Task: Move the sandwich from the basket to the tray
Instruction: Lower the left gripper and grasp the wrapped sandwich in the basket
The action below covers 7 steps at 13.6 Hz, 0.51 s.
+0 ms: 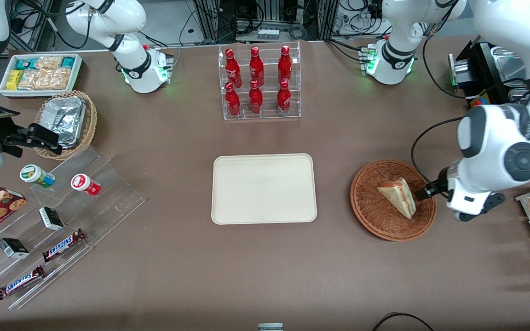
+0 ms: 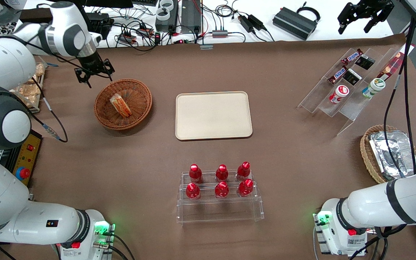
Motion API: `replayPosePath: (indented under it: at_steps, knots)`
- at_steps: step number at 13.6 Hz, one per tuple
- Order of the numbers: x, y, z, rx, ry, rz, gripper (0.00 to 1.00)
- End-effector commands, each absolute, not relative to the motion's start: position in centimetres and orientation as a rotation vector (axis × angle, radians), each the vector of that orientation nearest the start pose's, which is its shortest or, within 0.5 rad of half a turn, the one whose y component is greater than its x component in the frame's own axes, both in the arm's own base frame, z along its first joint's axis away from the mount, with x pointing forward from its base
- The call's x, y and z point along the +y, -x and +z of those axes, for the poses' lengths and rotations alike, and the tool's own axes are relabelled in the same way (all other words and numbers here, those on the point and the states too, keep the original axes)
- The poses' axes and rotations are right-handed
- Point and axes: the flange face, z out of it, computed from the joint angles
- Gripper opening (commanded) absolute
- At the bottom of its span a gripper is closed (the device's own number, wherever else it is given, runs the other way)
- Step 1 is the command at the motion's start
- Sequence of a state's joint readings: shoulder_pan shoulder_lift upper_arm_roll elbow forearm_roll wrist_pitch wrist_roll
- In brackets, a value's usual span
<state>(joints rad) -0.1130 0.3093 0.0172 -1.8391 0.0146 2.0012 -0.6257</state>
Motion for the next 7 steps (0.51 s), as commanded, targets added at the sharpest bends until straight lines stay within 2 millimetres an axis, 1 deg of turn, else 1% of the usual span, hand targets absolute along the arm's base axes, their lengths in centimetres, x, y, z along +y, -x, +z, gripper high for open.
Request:
replayPosePath:
  at_steps: [1, 2, 3, 6, 7]
  knots:
    - [-8.2, -59.3, 33.0, -0.888, 2.944, 0.140, 1.00]
    - [-8.6, -59.0, 32.3, -0.894, 2.940, 0.130, 1.00]
    - [-8.6, -58.4, 31.2, -0.890, 2.936, 0.138, 1.00]
    - [-8.5, -57.8, 29.6, -0.900, 2.956, 0.078, 1.00]
    - [-8.5, -57.5, 28.6, -0.900, 2.958, 0.072, 1.00]
